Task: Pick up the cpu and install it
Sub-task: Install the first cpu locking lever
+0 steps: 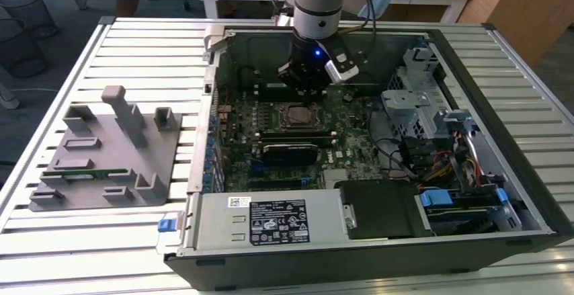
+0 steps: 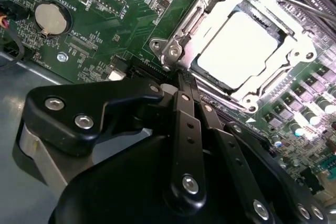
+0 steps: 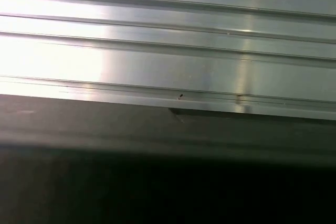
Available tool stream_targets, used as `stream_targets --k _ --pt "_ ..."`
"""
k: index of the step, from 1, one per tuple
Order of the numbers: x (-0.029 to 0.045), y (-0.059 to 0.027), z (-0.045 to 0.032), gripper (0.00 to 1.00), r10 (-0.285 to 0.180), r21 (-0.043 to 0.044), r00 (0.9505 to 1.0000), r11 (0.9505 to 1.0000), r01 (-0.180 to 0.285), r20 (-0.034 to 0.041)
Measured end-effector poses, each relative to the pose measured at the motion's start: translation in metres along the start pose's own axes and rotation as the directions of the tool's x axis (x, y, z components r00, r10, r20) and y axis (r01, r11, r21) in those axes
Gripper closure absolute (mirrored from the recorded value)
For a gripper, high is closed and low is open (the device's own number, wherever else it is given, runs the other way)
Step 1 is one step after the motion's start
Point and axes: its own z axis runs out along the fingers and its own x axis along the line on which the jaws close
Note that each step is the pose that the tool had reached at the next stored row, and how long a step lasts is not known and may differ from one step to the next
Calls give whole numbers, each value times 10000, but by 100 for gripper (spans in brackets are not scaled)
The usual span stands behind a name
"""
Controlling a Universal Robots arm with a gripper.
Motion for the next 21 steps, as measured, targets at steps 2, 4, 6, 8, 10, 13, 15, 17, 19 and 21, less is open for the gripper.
stream_targets --k 2,4,6,8,10,13,15,17,19,21 --pt "0 -1 -46 89 -2 11 10000 10000 2 -8" --pt "0 0 -92 89 -1 13 10000 10000 1 -8" --pt "-1 1 -105 89 -1 13 10000 10000 1 -9" --pt "0 -12 -105 89 -3 14 10000 10000 3 -9" --pt "1 -31 -106 89 -2 14 10000 10000 2 -8" --pt "2 -49 -106 89 -1 15 10000 10000 1 -9" --pt "3 -62 -106 89 -1 14 10000 10000 1 -8" --pt "4 -72 -107 89 -1 15 10000 10000 1 -9" --pt "4 -78 -106 89 -1 14 10000 10000 1 -8" --pt "4 -82 -106 89 -1 14 10000 10000 1 -8"
